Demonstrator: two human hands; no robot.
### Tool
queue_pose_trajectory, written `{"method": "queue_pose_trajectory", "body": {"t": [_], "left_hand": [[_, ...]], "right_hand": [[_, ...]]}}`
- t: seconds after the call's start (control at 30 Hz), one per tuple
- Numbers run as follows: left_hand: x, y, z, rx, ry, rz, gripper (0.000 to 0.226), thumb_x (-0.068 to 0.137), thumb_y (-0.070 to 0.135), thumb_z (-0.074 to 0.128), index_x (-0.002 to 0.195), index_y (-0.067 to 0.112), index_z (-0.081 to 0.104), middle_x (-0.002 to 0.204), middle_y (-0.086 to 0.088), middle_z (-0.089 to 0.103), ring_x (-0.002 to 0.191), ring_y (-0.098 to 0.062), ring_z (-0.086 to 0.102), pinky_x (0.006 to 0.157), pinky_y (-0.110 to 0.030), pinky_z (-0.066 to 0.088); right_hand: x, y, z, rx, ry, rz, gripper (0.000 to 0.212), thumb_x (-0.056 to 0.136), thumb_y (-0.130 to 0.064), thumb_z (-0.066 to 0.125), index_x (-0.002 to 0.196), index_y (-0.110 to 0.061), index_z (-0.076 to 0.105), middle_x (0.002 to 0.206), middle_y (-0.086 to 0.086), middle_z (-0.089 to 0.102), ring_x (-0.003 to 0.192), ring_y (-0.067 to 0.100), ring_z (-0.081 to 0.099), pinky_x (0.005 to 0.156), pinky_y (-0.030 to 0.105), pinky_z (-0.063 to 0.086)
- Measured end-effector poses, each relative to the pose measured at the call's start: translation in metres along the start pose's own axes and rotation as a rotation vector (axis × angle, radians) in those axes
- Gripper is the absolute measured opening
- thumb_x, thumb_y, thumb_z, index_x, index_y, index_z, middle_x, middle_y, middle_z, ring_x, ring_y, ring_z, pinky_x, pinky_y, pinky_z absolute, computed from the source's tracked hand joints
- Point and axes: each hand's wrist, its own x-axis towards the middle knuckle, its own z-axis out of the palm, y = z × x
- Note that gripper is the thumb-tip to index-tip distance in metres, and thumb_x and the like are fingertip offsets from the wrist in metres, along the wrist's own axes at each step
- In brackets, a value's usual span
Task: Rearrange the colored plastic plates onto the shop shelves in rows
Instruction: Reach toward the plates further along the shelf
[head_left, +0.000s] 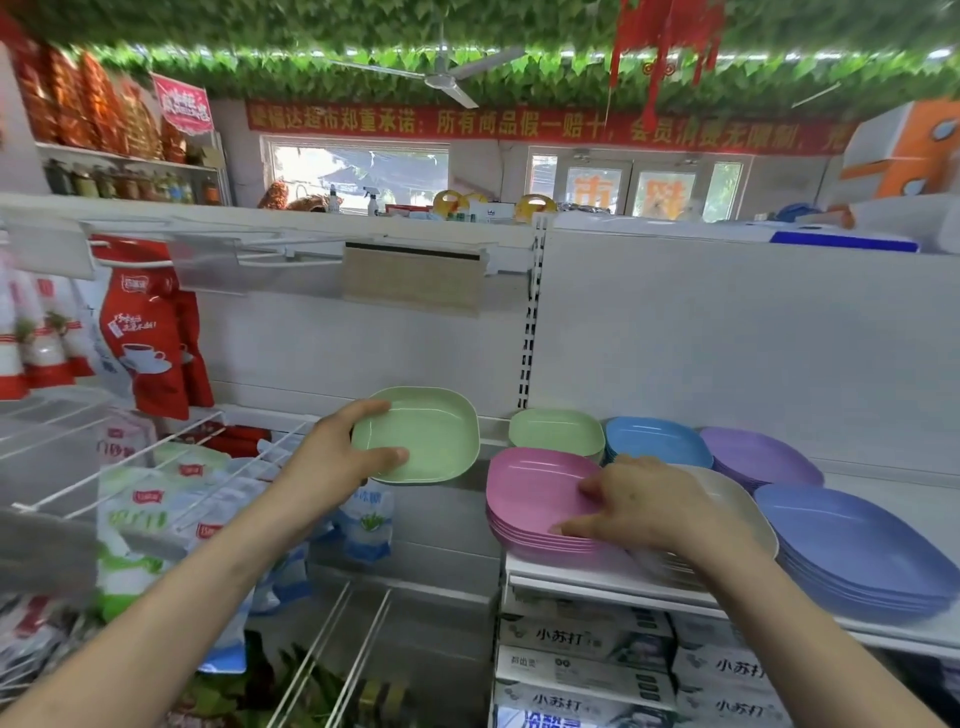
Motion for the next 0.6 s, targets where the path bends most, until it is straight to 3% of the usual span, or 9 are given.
{"method": "queue_pose_trajectory", "body": {"t": [0.13,0.3,0.33,0.4,0.47,0.53,0.6], "left_hand": [[0.001,-0.001,0.007,0.013,-0.005,-0.013,0.06,0.088,0.024,0.08,0.142,0.031,0.055,0.132,0.003,0.057,0.099,-0.015,0.064,0.079,-0.031,0.058],[0.006,0.004,0.022,0.006,-0.014,-0.007,0.06,0.088,0.025,0.08,0.142,0.032,0.055,0.133,0.001,0.055,0.098,-0.013,0.063,0.074,-0.025,0.055],[0.008,0.005,0.025,0.003,-0.017,-0.007,0.06,0.088,0.025,0.08,0.142,0.032,0.055,0.132,0.001,0.055,0.098,-0.013,0.063,0.075,-0.025,0.055],[0.014,0.01,0.033,0.006,-0.016,-0.007,0.061,0.087,0.025,0.081,0.142,0.032,0.055,0.132,0.001,0.054,0.098,-0.012,0.062,0.073,-0.024,0.055],[0.02,0.016,0.042,-0.008,-0.018,0.001,0.061,0.086,0.023,0.082,0.141,0.032,0.057,0.131,0.002,0.056,0.098,-0.011,0.062,0.068,-0.021,0.054],[0.027,0.021,0.053,-0.021,-0.03,-0.001,0.06,0.085,0.02,0.083,0.139,0.032,0.059,0.128,0.001,0.06,0.097,-0.014,0.064,0.065,-0.021,0.053],[0.036,0.026,0.063,-0.022,-0.045,0.001,0.061,0.083,0.021,0.085,0.137,0.034,0.061,0.126,0.0,0.063,0.102,-0.019,0.065,0.069,-0.025,0.053]], "right_hand": [[0.0,0.002,0.004,-0.025,0.011,-0.02,0.073,0.069,-0.097,0.037,0.082,-0.029,0.06,0.082,-0.009,0.045,0.095,0.023,0.05,0.074,0.038,0.041],[-0.003,0.004,0.0,0.015,0.018,-0.014,0.067,0.071,-0.096,0.043,0.079,-0.03,0.057,0.083,-0.009,0.047,0.096,0.024,0.053,0.073,0.037,0.041],[-0.006,0.004,-0.001,0.068,0.026,-0.021,0.067,0.071,-0.095,0.046,0.085,-0.032,0.062,0.087,-0.008,0.053,0.098,0.024,0.055,0.074,0.037,0.043],[-0.014,0.01,-0.006,0.19,0.047,-0.03,0.07,0.074,-0.092,0.051,0.118,-0.039,0.068,0.11,-0.006,0.065,0.113,0.024,0.058,0.083,0.037,0.047],[-0.022,0.021,-0.01,0.258,0.091,-0.033,0.077,0.079,-0.087,0.054,0.143,-0.045,0.055,0.133,-0.007,0.063,0.127,0.019,0.056,0.086,0.034,0.046],[-0.026,0.037,-0.008,0.351,0.134,-0.038,0.08,0.073,-0.091,0.055,0.143,-0.051,0.052,0.137,-0.014,0.062,0.126,0.013,0.058,0.086,0.031,0.048],[-0.027,0.054,-0.003,0.5,0.17,-0.042,0.08,0.069,-0.094,0.056,0.136,-0.051,0.057,0.122,-0.023,0.065,0.113,0.002,0.061,0.087,0.029,0.051]]}}
